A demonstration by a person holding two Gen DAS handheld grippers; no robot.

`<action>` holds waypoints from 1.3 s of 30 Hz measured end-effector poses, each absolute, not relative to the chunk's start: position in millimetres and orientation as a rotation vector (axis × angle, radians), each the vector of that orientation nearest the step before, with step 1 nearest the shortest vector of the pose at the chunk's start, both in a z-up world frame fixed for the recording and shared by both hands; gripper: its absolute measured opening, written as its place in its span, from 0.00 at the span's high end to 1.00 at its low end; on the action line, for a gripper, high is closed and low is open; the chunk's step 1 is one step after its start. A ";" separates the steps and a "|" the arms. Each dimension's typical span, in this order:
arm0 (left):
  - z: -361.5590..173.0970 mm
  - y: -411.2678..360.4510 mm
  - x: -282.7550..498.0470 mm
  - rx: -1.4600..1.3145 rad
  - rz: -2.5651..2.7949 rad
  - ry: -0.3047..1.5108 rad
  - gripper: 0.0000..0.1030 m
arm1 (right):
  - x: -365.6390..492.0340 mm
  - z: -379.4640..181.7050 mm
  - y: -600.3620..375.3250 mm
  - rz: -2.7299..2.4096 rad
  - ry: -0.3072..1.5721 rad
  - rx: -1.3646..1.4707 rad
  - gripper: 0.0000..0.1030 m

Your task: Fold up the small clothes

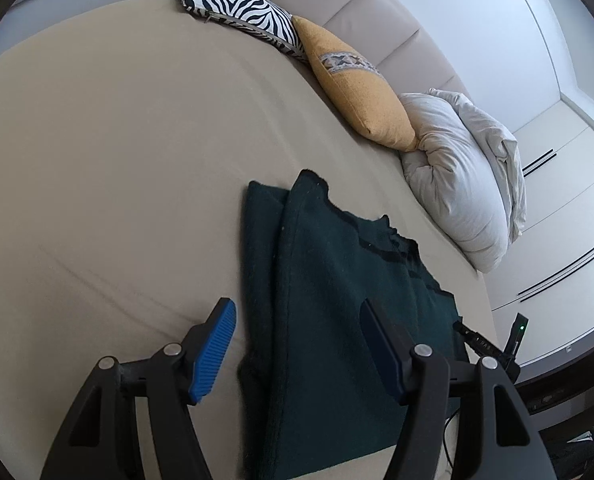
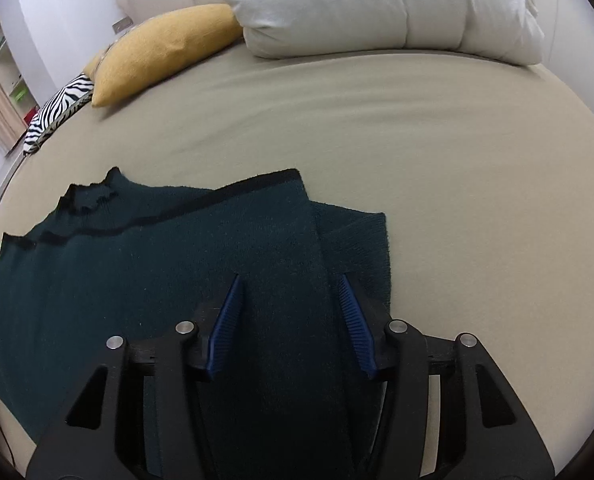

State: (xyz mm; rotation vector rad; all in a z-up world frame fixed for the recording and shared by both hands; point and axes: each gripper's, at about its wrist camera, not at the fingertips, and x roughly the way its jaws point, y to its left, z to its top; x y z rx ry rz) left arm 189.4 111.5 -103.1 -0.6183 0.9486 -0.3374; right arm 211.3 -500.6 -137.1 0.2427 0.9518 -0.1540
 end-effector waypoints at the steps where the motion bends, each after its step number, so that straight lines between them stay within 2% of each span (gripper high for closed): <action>1: -106.2 112.1 187.0 -0.617 -0.334 0.954 0.35 | 210.3 -136.8 -502.6 -0.151 0.945 0.263 0.53; 2: -108.6 113.0 185.7 -0.618 -0.329 0.959 0.35 | 211.7 -138.6 -504.2 -0.134 0.951 0.284 0.53; 6: -113.0 114.7 185.4 -0.622 -0.317 0.965 0.35 | 212.7 -138.4 -501.0 -0.101 0.967 0.265 0.84; 8: -109.7 109.9 186.1 -0.595 -0.319 0.958 0.35 | 208.2 -133.4 -507.3 -0.106 0.954 0.282 0.94; 18: -120.7 87.6 187.9 -0.485 -0.303 0.979 0.36 | 185.8 -125.6 -520.3 -0.172 0.882 0.301 0.95; 25: -108.2 84.4 186.4 -0.439 -0.286 0.951 0.36 | 175.5 -137.9 -535.0 -0.216 0.840 0.384 0.96; 31: -100.6 75.9 188.4 -0.389 -0.277 0.922 0.36 | 167.7 -121.6 -523.0 -0.250 0.754 0.320 0.96; 34: -95.4 68.4 190.7 -0.359 -0.278 0.905 0.36 | 175.3 -137.7 -526.3 -0.270 0.828 0.310 0.96; 39: -75.9 48.8 207.4 -0.283 -0.290 0.835 0.36 | 171.6 -137.7 -527.8 -0.290 0.808 0.315 0.96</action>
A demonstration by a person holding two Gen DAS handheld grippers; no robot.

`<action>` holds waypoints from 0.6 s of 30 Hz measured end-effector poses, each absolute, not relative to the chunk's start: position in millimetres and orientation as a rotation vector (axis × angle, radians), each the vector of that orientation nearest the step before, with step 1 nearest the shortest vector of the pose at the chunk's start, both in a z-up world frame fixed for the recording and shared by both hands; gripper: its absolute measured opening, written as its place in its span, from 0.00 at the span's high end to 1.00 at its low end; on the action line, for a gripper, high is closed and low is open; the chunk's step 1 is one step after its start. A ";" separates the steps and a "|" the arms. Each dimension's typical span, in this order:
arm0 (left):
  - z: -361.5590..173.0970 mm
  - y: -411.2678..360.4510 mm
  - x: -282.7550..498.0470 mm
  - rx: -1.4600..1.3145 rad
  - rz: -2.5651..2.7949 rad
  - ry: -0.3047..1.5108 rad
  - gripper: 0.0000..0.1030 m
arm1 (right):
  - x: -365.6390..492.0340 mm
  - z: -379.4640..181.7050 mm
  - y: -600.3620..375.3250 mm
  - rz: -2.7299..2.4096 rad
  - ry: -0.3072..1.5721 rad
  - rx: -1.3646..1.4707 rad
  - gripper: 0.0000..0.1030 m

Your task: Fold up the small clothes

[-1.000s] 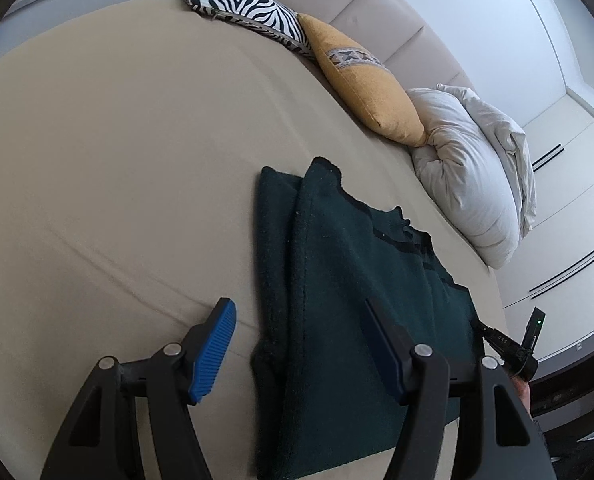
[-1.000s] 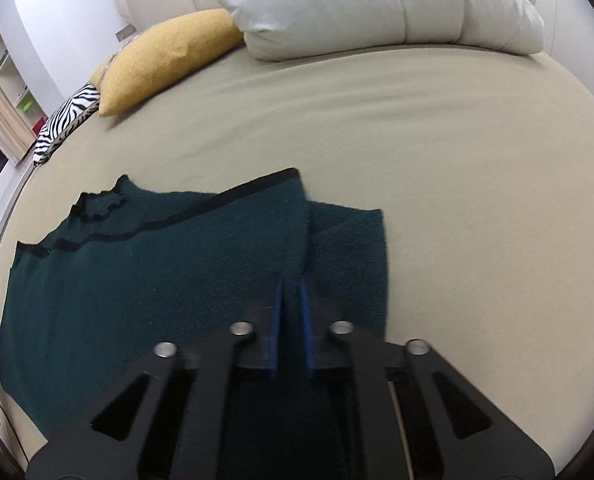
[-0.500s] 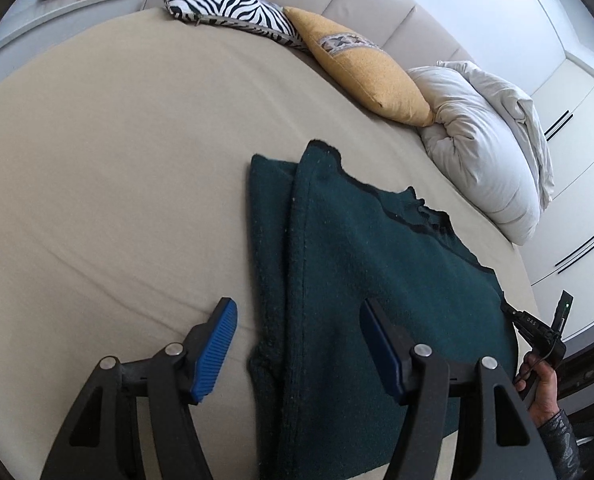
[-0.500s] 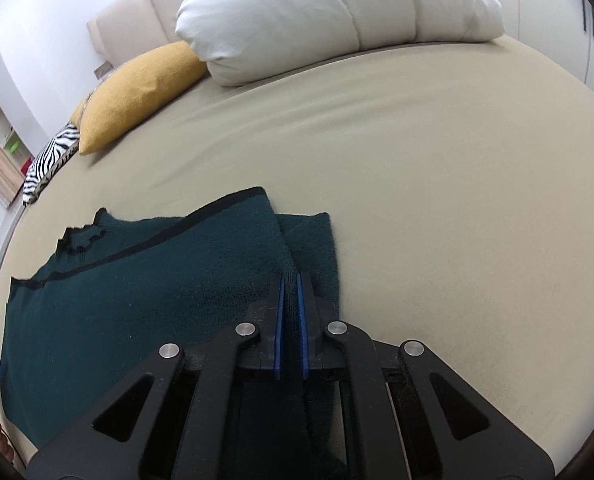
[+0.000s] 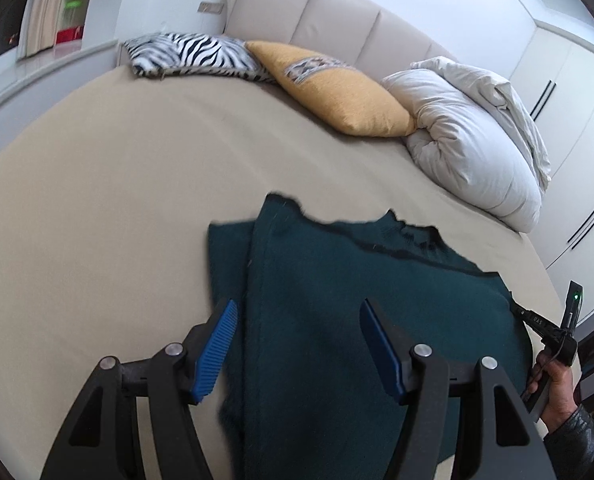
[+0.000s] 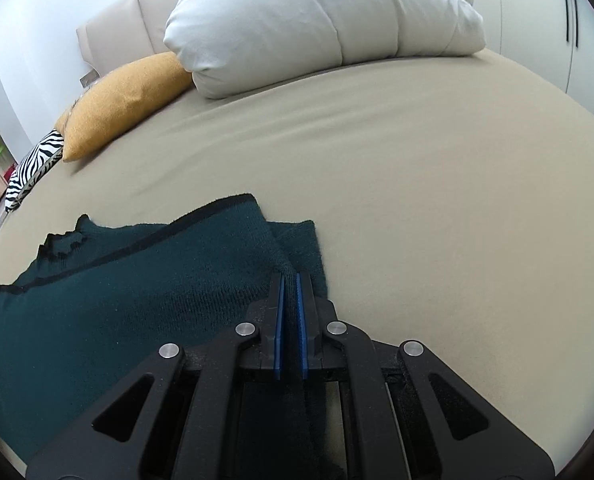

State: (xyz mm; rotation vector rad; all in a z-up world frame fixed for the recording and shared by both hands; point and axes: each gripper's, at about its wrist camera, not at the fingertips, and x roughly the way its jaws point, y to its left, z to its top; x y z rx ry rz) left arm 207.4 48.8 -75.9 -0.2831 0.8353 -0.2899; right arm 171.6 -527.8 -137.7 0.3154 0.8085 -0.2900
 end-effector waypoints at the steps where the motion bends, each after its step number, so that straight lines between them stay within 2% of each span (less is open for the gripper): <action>1: -72.0 43.0 213.5 -0.268 -0.294 0.818 0.35 | 170.7 -137.0 -528.4 -0.298 0.804 0.317 0.96; 4: -69.4 20.4 237.5 -0.185 -0.309 0.802 0.35 | 174.5 -141.2 -529.0 -0.287 0.833 0.320 0.95; 6: -74.6 4.0 253.1 -0.119 -0.313 0.805 0.35 | 179.3 -139.6 -530.3 -0.277 0.864 0.332 0.89; 7: -77.0 -1.1 258.2 -0.101 -0.311 0.807 0.35 | 179.9 -134.5 -529.1 -0.282 0.881 0.326 0.85; 8: -80.5 -5.2 265.1 -0.084 -0.307 0.813 0.35 | 180.0 -129.1 -525.2 -0.307 0.891 0.307 0.68; 9: -82.9 -7.3 270.2 -0.077 -0.303 0.815 0.35 | 177.4 -120.8 -520.9 -0.358 0.890 0.275 0.56; 12: -92.7 -10.6 285.8 -0.054 -0.286 0.826 0.35 | 170.1 -87.2 -501.6 -0.383 0.789 0.245 0.56; 14: -111.0 -11.3 301.3 -0.036 -0.266 0.899 0.35 | 181.3 -74.4 -479.9 -0.211 0.754 0.297 0.56; 18: -128.8 -8.7 307.2 -0.042 -0.278 0.895 0.32 | 235.8 -101.1 -429.3 0.143 0.851 0.437 0.56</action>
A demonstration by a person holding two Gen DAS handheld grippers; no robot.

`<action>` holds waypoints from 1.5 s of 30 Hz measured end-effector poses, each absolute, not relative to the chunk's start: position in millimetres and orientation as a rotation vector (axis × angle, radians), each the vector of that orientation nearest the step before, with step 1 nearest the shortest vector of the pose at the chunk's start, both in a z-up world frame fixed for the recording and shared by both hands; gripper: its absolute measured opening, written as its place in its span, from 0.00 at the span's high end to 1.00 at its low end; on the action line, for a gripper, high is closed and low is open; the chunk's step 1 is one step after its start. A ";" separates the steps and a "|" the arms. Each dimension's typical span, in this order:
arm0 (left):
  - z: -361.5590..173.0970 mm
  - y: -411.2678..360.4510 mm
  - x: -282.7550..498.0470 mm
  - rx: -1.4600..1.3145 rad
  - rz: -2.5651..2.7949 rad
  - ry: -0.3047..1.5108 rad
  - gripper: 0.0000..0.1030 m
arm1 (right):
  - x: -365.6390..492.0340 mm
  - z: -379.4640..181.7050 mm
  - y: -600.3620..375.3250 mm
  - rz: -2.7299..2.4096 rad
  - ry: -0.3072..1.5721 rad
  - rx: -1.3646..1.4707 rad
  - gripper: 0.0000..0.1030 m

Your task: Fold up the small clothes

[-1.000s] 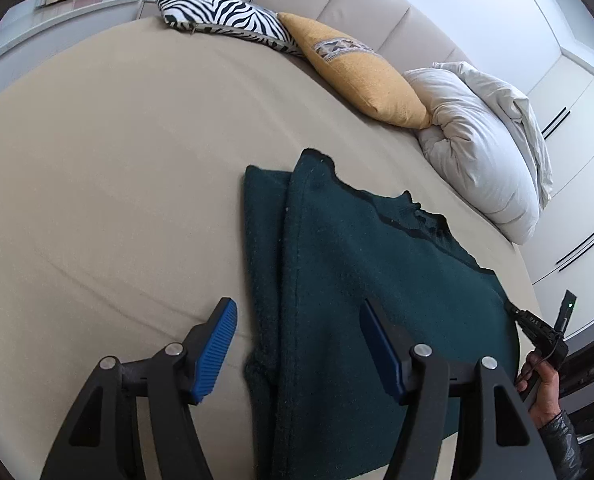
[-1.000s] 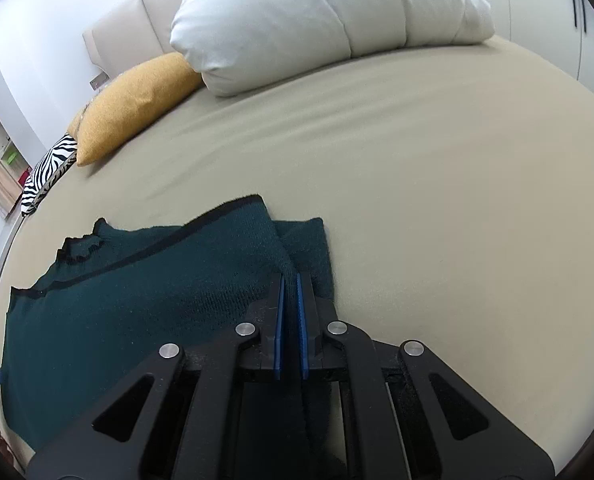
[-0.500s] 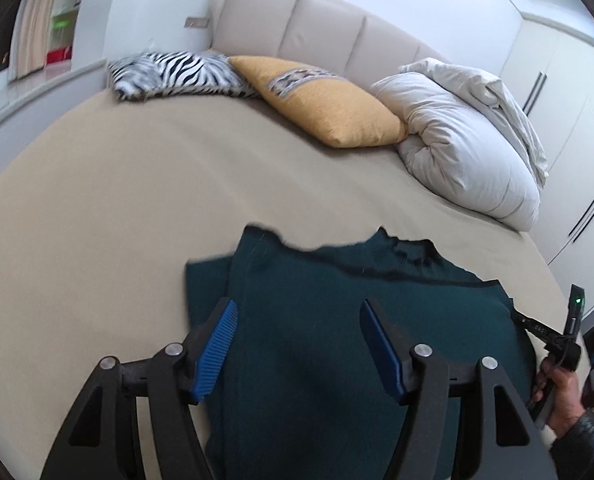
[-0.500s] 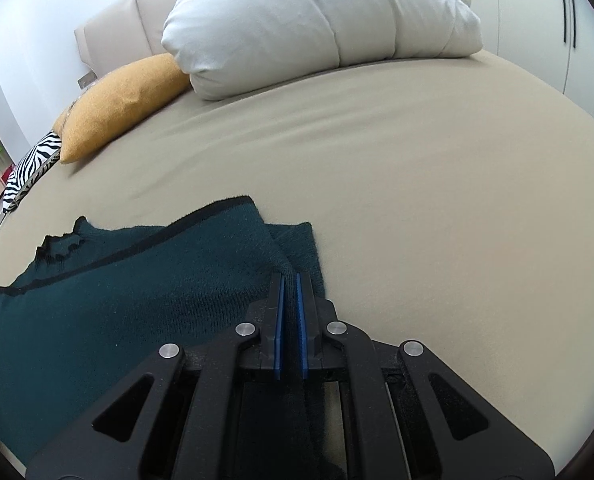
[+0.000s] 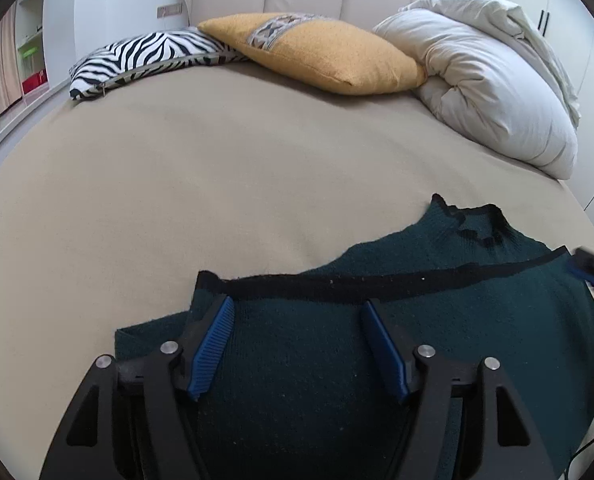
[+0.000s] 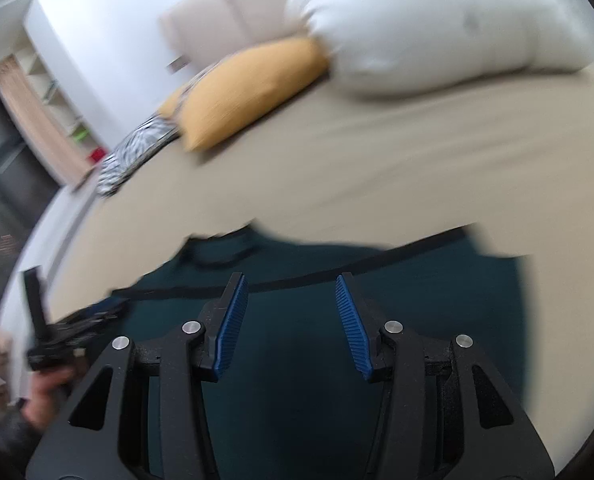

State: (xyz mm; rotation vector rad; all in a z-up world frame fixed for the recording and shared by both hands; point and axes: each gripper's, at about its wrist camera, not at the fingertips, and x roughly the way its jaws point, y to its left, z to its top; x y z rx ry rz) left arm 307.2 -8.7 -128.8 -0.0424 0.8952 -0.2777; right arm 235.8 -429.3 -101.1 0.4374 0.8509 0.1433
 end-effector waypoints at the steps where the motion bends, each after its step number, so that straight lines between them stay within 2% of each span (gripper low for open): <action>1: -128.8 -8.8 306.9 -0.042 -0.283 0.893 0.31 | 247.5 -115.8 -423.9 0.173 0.885 0.456 0.57; 2: -129.4 -7.5 308.1 -0.051 -0.295 0.894 0.30 | 254.3 -127.4 -423.8 0.171 0.909 0.466 0.59; 4: -130.9 0.0 312.0 -0.096 -0.323 0.894 0.30 | 262.4 -155.4 -440.3 0.153 0.905 0.560 0.73; 5: -131.3 3.9 314.1 -0.118 -0.332 0.895 0.30 | 260.1 -160.7 -453.7 0.159 0.868 0.626 0.87; 6: -131.8 8.4 315.5 -0.146 -0.343 0.894 0.30 | 255.0 -167.3 -474.4 0.151 0.836 0.731 0.93; 11: -132.8 10.7 317.8 -0.169 -0.359 0.899 0.30 | 232.0 -165.4 -535.2 0.017 0.743 0.790 0.93; 16: -110.9 17.0 297.4 -0.171 -0.322 0.914 0.31 | 188.5 -138.9 -563.7 -0.150 0.710 0.782 0.85; 21: -80.9 10.8 219.4 -0.182 -0.361 0.870 0.31 | 155.4 -100.2 -469.4 0.191 0.720 0.726 0.84; 24: -94.9 3.9 192.2 -0.143 -0.366 0.913 0.31 | 151.1 -110.9 -405.5 0.383 0.796 0.690 0.84; 26: -115.3 11.2 191.9 -0.152 -0.347 0.968 0.34 | 153.6 -137.0 -376.8 0.442 0.892 0.692 0.83; 27: -118.8 16.7 189.4 -0.160 -0.364 0.946 0.37 | 153.9 -151.5 -372.4 0.414 0.941 0.685 0.86; 28: -118.7 18.6 187.5 -0.152 -0.374 0.934 0.38 | 149.7 -163.3 -377.4 0.405 0.934 0.707 0.89; 34: -111.2 41.9 173.5 -0.230 -0.415 0.930 0.39 | 111.5 -167.7 -459.3 0.227 0.789 0.900 0.88; 36: -98.2 57.1 159.6 -0.270 -0.402 0.908 0.37 | 104.5 -159.9 -482.8 0.134 0.777 0.891 0.81; 38: -86.8 79.2 143.8 -0.331 -0.363 0.863 0.31 | 84.8 -142.4 -490.4 0.047 0.761 0.866 0.74; 40: -84.7 101.3 136.0 -0.427 -0.343 0.848 0.26 | 73.6 -129.3 -497.4 0.068 0.726 0.873 0.55; 41: -87.9 112.0 133.7 -0.484 -0.332 0.861 0.26 | 67.8 -120.6 -494.1 0.085 0.709 0.863 0.49; 45: -106.7 116.8 138.1 -0.558 -0.354 0.949 0.26 | 86.1 -100.3 -436.4 0.236 0.718 0.837 0.49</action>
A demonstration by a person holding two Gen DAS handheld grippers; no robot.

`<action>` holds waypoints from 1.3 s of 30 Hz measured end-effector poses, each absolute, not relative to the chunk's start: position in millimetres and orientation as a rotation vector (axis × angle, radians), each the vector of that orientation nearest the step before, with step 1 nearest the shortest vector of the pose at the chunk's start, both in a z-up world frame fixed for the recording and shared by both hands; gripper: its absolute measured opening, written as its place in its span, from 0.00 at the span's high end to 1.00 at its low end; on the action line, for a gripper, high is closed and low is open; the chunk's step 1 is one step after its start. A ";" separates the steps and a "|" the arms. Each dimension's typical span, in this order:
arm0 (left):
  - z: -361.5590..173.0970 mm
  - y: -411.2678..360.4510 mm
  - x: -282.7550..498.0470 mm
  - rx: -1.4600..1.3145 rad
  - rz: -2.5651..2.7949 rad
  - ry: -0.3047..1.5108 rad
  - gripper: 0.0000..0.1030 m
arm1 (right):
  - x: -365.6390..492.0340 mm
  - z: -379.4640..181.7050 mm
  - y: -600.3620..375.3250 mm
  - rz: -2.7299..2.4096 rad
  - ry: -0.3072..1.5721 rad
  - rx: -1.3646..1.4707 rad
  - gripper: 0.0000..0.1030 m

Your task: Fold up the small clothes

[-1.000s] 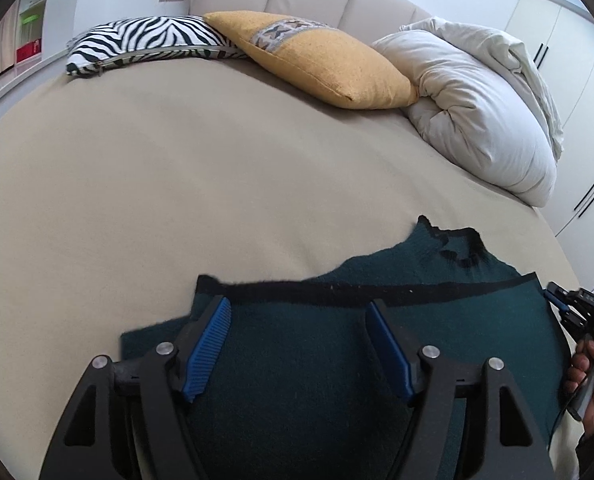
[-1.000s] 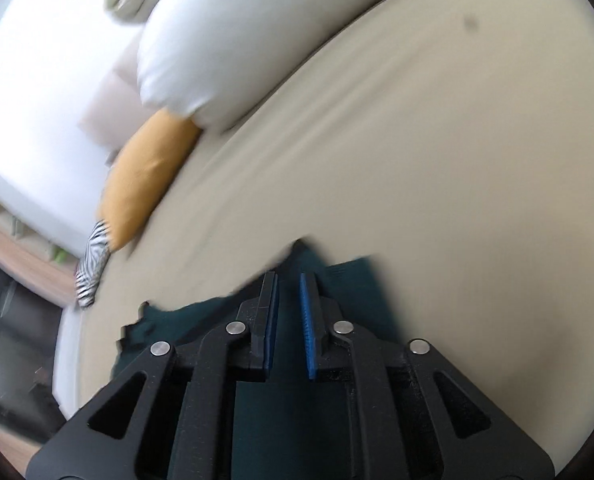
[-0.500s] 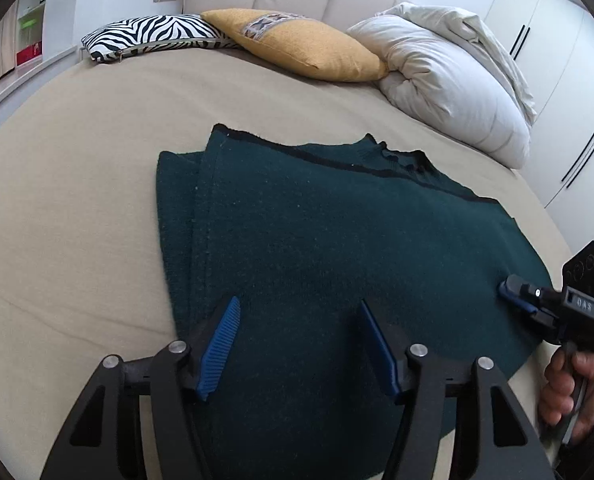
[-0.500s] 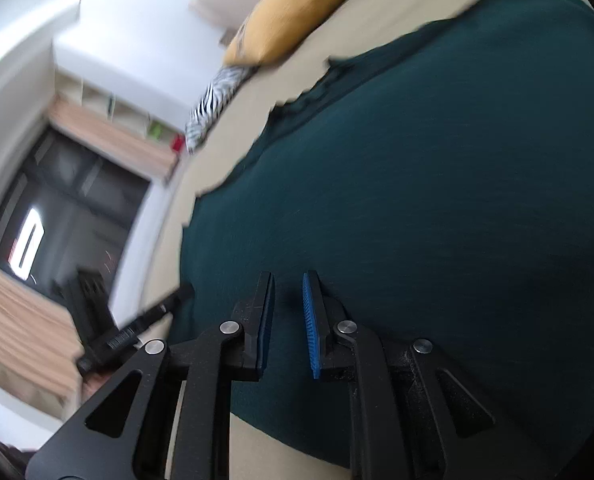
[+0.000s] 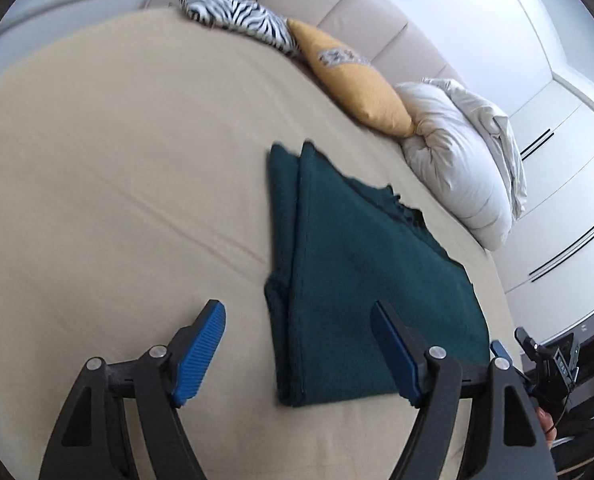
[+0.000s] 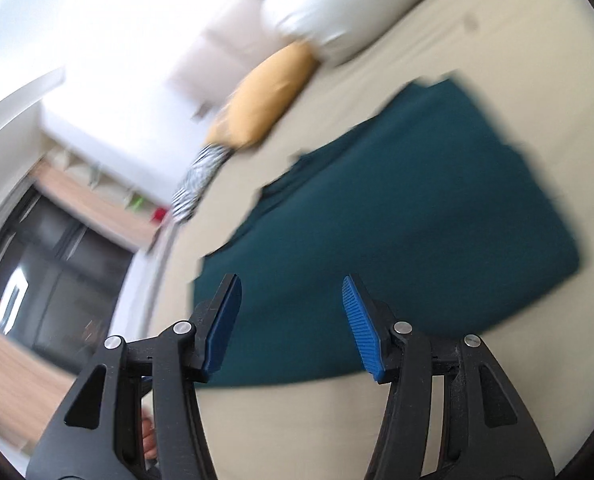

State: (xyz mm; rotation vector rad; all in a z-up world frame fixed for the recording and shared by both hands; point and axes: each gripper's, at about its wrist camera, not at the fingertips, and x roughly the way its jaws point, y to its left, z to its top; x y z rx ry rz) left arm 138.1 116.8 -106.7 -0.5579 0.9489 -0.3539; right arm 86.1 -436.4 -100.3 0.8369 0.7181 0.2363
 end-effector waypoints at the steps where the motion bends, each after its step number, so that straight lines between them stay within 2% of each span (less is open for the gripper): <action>1: -110.5 116.0 139.9 -0.581 -0.368 0.958 0.26 | 94.3 -98.6 -422.1 0.283 0.730 0.837 0.49; 8: -132.4 105.1 175.0 -0.667 -0.415 1.034 0.28 | 117.3 -104.9 -353.4 0.465 0.786 0.863 0.49; 10: -137.1 100.4 186.1 -0.675 -0.425 1.060 0.42 | 118.1 -110.8 -336.3 0.489 0.795 0.877 0.49; 11: -139.1 101.0 188.4 -0.688 -0.423 1.067 0.47 | 121.1 -112.5 -331.6 0.497 0.800 0.883 0.49; 13: -146.7 104.6 195.1 -0.740 -0.428 1.085 0.70 | 132.6 -118.8 -326.9 0.511 0.817 0.899 0.49; 14: -150.8 107.6 196.9 -0.764 -0.428 1.096 0.77 | 138.3 -120.8 -324.6 0.514 0.825 0.899 0.49; 20: -149.2 111.6 194.0 -0.778 -0.460 1.089 0.79 | 150.2 -119.0 -303.9 0.535 0.889 0.843 0.49; 26: -143.0 103.9 196.4 -0.691 -0.440 1.081 0.80 | 198.0 -141.0 -267.6 0.521 0.980 0.776 0.50; 28: -140.5 101.6 196.9 -0.680 -0.429 1.082 0.81 | 210.0 -157.2 -259.5 0.492 1.031 0.733 0.54; 33: -112.8 86.3 195.1 -0.609 -0.439 1.056 0.83 | 211.3 -164.4 -268.5 0.521 0.997 0.798 0.56; 39: -58.8 28.9 197.5 -0.501 -0.523 1.006 0.83 | 207.7 -156.9 -320.6 0.509 0.930 0.944 0.52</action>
